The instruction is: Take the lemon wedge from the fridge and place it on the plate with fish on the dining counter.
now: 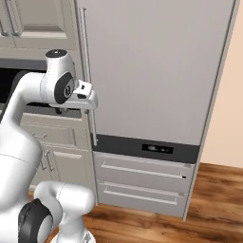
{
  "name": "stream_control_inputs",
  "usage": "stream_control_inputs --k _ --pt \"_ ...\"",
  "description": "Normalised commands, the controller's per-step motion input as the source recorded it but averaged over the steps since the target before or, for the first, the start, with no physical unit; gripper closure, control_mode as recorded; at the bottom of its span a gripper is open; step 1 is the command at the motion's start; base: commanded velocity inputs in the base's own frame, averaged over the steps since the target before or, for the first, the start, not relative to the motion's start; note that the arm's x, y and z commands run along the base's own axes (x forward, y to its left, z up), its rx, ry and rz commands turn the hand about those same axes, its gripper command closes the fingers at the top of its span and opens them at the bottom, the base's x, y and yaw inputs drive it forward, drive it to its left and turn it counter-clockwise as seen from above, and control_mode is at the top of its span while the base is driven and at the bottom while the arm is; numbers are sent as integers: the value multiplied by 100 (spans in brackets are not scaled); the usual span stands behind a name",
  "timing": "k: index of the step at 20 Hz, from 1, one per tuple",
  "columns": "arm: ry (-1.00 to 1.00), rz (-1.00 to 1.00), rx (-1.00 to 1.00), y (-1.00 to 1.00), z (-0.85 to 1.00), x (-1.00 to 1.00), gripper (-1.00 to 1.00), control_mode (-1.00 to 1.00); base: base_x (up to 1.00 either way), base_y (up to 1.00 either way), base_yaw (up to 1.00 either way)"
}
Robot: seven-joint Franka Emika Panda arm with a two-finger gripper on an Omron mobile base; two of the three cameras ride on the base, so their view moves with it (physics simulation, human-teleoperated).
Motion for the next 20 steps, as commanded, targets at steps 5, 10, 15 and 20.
stream_control_inputs --k 5,10,15,20 --pt "0 0 0 0 0 0 -100 100 -1 33 0" --pt "0 0 0 0 0 0 -100 100 -6 0 0" --pt "0 0 0 0 0 0 -100 -100 0 0 0" --pt "-2 0 0 0 0 17 -100 -100 0 0 0"
